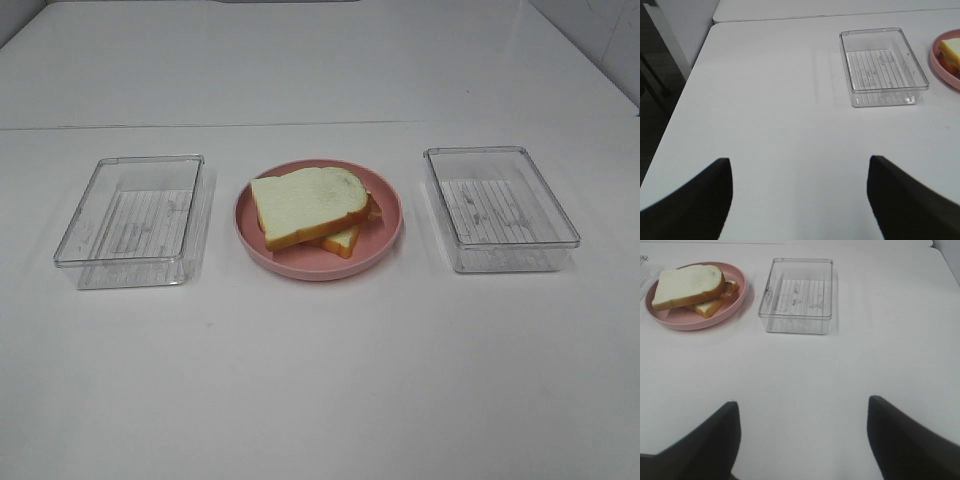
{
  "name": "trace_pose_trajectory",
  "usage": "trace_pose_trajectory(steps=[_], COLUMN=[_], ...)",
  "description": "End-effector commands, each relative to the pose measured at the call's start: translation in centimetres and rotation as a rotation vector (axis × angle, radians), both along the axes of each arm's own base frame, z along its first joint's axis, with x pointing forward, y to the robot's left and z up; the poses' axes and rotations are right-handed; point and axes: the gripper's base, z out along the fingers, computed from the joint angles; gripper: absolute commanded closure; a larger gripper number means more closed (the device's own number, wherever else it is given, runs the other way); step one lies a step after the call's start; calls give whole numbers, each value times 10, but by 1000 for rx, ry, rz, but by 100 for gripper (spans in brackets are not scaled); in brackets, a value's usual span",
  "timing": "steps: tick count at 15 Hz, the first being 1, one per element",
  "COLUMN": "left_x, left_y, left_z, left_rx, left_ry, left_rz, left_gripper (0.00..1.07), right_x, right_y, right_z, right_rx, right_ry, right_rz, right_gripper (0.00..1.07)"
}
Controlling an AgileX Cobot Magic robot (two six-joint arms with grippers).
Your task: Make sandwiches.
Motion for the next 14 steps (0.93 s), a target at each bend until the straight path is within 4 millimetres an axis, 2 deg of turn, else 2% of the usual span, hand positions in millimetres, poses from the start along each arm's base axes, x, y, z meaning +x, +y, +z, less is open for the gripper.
trace_pose_trajectory(steps=[1,10,14], left_x=[-3,-3,-3], left_y=[0,0,-7], left_z=[0,0,0], left_rx=[-2,-2,-35], left_ry=[-36,-33,-27], left_rz=[-2,-2,-72], left_gripper=[35,35,35], right_x=[-2,-2,-2], right_y=[1,1,1], right_z=[-1,-1,-1], right_rx=[-5,-5,-5], right_ry=[-20,-20,-20], right_rz=[2,2,2], right_gripper=[38,38,38])
